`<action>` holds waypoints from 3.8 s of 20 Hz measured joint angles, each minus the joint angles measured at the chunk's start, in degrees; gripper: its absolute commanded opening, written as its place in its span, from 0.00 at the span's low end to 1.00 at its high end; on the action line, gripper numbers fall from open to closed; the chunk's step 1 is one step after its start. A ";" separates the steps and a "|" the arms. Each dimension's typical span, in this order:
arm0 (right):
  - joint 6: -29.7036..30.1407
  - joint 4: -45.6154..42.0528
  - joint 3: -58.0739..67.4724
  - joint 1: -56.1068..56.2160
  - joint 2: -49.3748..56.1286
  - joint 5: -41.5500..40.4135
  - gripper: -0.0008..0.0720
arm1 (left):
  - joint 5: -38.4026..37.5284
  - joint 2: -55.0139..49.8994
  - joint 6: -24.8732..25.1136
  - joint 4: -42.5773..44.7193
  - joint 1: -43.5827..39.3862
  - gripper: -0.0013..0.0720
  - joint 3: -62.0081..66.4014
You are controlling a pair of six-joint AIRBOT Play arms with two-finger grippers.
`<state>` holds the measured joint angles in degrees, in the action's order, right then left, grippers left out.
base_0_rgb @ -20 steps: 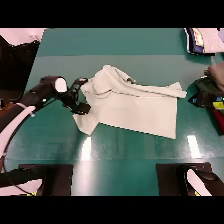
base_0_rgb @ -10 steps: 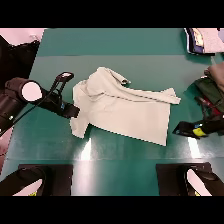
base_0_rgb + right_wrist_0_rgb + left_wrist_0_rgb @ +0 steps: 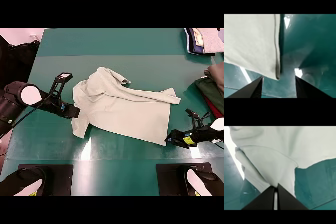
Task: Fold the shirts.
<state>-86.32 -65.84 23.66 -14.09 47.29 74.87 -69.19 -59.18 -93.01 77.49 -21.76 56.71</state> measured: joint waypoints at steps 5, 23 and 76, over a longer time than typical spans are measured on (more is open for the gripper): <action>-0.13 2.69 -0.59 0.00 3.82 -0.50 0.62 | 0.13 0.02 -0.07 -0.07 0.00 0.06 -0.04; 0.72 6.23 11.58 0.02 -12.74 0.22 0.03 | 0.26 4.11 0.28 1.55 0.00 0.06 10.56; -4.50 -8.83 71.25 5.70 38.07 -15.87 0.78 | 9.20 -33.97 7.76 6.54 8.68 0.59 46.97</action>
<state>-90.83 -74.67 94.91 -8.38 85.36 59.00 -59.99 -93.14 -85.25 84.03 -13.08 103.68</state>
